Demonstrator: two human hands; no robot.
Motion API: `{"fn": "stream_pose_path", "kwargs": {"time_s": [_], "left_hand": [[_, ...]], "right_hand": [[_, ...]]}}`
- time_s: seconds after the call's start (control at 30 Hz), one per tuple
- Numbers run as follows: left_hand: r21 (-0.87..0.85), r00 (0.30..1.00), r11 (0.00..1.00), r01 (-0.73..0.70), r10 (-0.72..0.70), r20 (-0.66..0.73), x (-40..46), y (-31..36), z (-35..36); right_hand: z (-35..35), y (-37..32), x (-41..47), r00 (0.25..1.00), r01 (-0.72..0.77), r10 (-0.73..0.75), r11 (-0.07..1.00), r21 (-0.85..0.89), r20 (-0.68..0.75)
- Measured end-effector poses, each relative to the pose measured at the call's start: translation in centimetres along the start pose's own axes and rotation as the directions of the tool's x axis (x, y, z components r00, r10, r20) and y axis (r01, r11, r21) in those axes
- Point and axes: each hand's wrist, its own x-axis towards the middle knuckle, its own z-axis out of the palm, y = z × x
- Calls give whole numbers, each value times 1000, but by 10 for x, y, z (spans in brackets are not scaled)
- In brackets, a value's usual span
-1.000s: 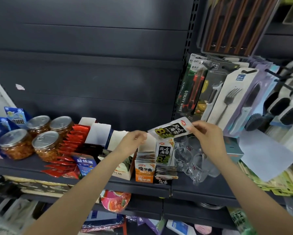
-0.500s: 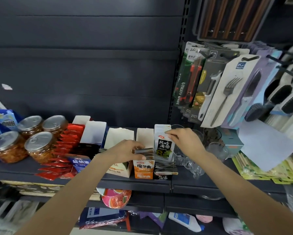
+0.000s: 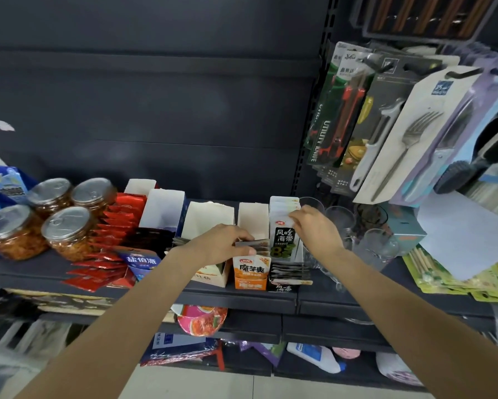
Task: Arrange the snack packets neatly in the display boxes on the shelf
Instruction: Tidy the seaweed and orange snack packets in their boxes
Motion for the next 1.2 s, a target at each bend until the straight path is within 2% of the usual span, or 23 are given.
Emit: {"fn": "stream_pose_path", "kwargs": {"time_s": [0.1, 0.23, 0.33, 0.43, 0.53, 0.63, 0.77, 0.87, 0.93, 1.0, 1.1, 1.2], "left_hand": [[8, 1000, 1000, 7, -7, -8, -2, 1, 2], [88, 1000, 996, 21, -19, -22, -2, 5, 4], [158, 999, 987, 31, -25, -40, -2, 10, 6], [170, 997, 985, 39, -29, -65, -5, 13, 8], [165, 997, 985, 47, -35, -74, -7, 15, 9], [153, 997, 987, 58, -50, -57, -7, 16, 9], [142, 998, 988, 63, -63, 0, -5, 19, 2], [94, 996, 992, 81, -83, 21, -6, 19, 1], [52, 995, 995, 90, -92, 29, -7, 19, 2], [20, 996, 996, 89, -89, 17, -11, 19, 2], [-108, 987, 991, 86, -99, -128, -14, 21, -1], [-273, 951, 960, 58, -137, -277, -11, 29, -11]], "right_hand": [[-3, 2, -8, 1000, 19, -21, 997, 75, 22], [-12, 8, -22, 998, -3, 23, 941, 337, -54], [-18, 10, -34, 999, -3, -15, 922, 387, 43], [-14, 9, -43, 981, 21, -84, 941, 338, 174], [-12, 9, -45, 971, 37, -100, 961, 274, 218], [-14, 3, -46, 976, 77, -104, 987, 143, 191], [-11, -7, -42, 983, 133, -111, 980, -148, 148], [-9, -7, -38, 987, 115, -92, 977, -181, 130], [-15, -6, -37, 993, 73, -66, 995, -68, 97], [-28, -4, -37, 999, 44, -44, 993, 106, -2], [-60, -2, -36, 988, 52, -9, 958, 282, -152], [-93, -1, -33, 972, 46, 58, 905, 423, -229]]}}
